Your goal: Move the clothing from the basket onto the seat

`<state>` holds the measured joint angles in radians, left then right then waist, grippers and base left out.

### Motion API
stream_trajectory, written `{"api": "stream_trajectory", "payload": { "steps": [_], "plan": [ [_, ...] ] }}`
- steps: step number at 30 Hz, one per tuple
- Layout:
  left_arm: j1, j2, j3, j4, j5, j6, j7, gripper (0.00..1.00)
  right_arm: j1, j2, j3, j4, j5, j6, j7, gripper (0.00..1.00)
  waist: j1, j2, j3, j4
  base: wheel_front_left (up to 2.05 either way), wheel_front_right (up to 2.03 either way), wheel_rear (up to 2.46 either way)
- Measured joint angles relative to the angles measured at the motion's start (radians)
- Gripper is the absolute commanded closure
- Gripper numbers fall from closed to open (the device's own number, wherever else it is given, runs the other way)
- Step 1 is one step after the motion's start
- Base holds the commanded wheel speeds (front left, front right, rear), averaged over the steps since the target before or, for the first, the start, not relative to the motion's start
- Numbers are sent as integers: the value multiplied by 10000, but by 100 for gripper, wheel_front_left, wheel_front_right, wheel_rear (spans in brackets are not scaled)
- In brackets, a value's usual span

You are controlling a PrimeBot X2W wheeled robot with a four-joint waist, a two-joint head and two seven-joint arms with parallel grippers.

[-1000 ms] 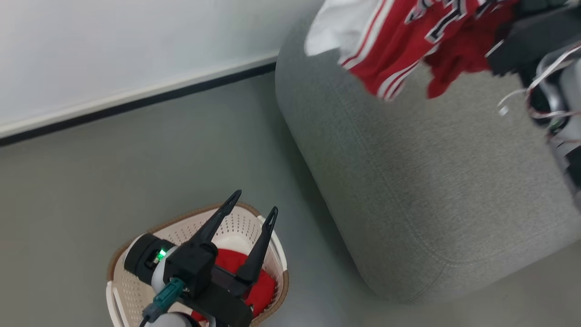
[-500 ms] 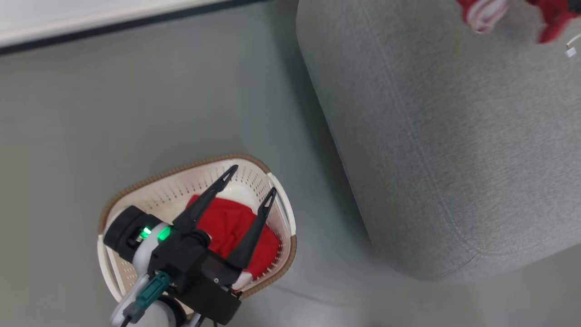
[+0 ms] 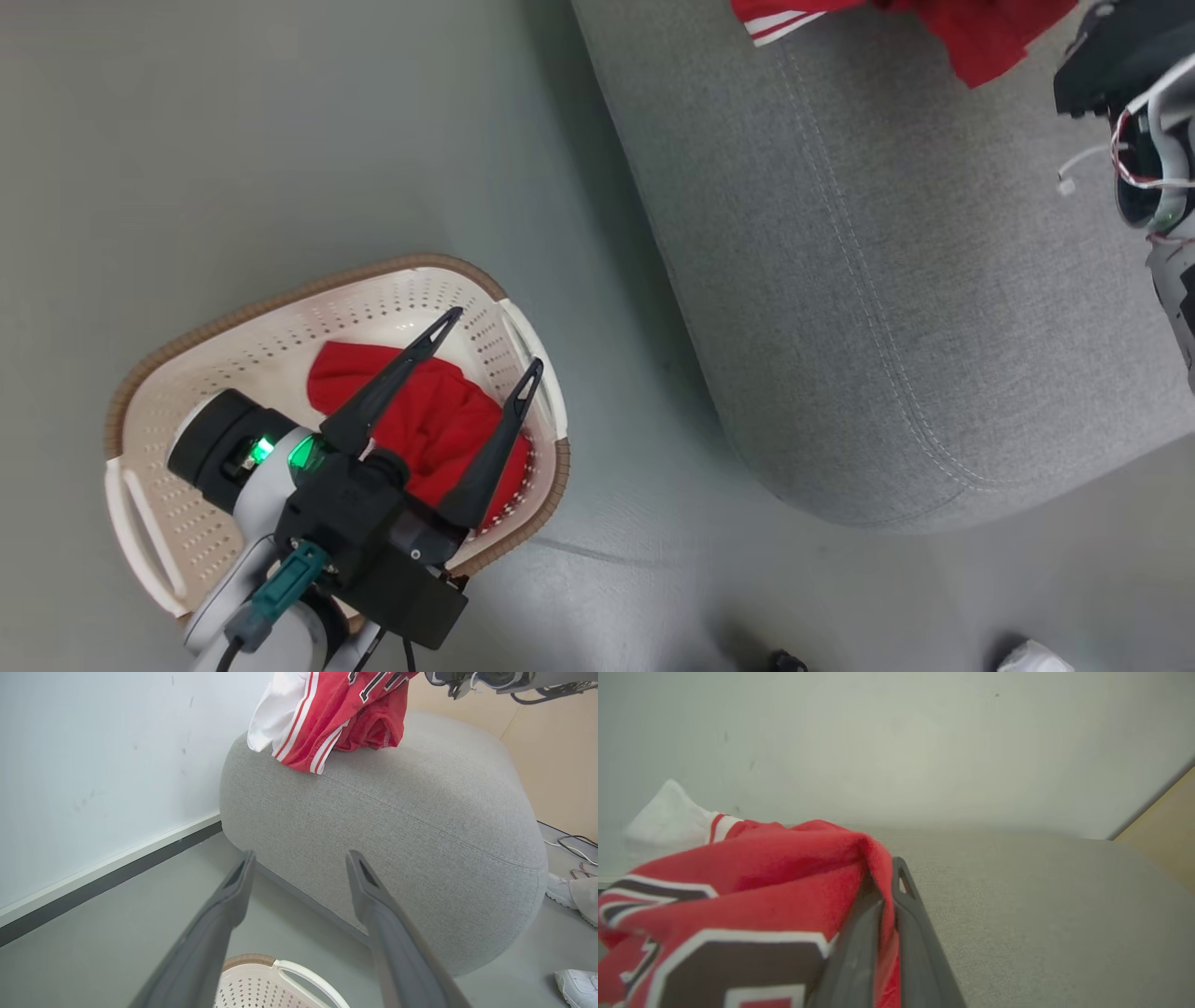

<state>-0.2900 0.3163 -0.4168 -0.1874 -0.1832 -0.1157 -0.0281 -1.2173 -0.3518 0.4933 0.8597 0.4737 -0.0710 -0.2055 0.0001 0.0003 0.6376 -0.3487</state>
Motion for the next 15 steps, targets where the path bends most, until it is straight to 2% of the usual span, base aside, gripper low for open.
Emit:
{"api": "stream_trajectory", "payload": {
  "steps": [9,11,12,13,14,15],
  "plan": [
    [2,155,140,-15,-27,0,4,0,379,232,17,780,23,6,-163,100,-1,-1,204,-179,0,0,0],
    [3,169,167,-12,-59,0,4,0,386,263,38,907,23,8,-221,62,-1,-1,199,-183,0,0,0],
    [8,198,196,4,-63,0,2,0,389,284,50,982,23,8,-249,49,-1,-1,186,-190,0,0,0],
    [15,209,219,17,-75,0,2,0,400,316,59,1070,23,17,-249,14,-1,-1,164,-198,0,0,0],
    [25,219,247,21,-75,0,0,0,422,359,67,1143,23,59,-251,0,-1,-1,138,-210,0,0,0],
    [36,230,270,25,-75,0,0,0,463,395,75,1185,25,100,-261,0,-2,-2,112,-225,0,0,0]
  ]
}}
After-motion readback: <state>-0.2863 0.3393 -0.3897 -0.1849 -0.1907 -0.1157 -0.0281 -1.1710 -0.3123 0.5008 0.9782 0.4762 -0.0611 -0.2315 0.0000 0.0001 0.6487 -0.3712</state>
